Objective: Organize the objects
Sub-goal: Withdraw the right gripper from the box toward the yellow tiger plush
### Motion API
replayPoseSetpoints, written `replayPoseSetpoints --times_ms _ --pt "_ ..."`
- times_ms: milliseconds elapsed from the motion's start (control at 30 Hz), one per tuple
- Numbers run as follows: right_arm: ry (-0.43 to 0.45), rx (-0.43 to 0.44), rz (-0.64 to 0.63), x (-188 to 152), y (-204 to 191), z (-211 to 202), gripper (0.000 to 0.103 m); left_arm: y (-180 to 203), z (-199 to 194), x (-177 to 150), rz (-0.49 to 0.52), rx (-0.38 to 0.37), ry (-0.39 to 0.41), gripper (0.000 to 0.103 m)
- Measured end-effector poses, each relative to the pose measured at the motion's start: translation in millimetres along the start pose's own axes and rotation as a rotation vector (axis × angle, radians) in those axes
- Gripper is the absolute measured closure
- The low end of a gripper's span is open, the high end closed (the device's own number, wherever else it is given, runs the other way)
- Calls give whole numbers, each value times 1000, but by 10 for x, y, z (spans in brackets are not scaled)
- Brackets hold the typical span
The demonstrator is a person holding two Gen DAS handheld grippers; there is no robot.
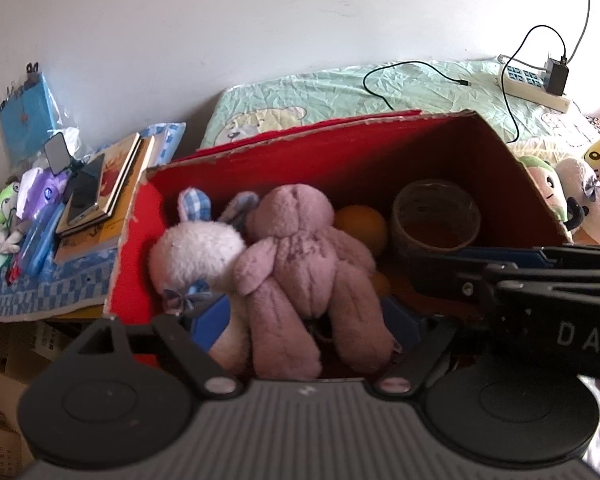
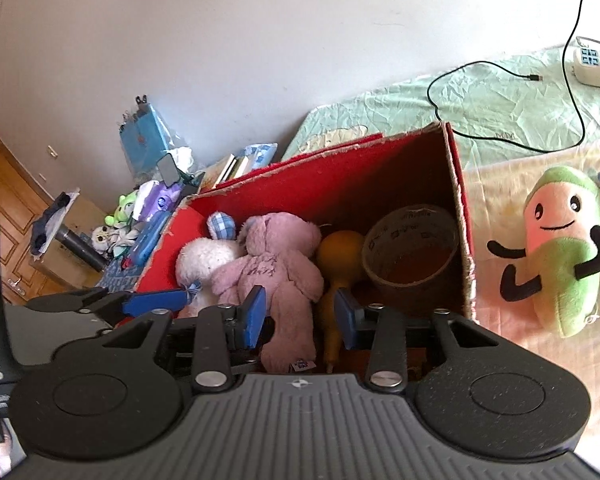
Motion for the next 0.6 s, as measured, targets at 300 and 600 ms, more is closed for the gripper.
replayPoseSetpoints --times_ms 300,600 --pt "11 59 2 5 42 -196 62 169 -157 16 -7 40 21 13" --pt "19 78 1 0 131 -355 61 284 -206 16 -33 58 5 12"
Point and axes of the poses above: each gripper's, at about its wrist camera, not at the fingertips, and z roughly the way its jaws point, y to its right, x to its top, the point moved 2 cm from there along z, roughly the way its jaws point, and after that the axes turned 7 degrees about x, right-handed, at the moved point
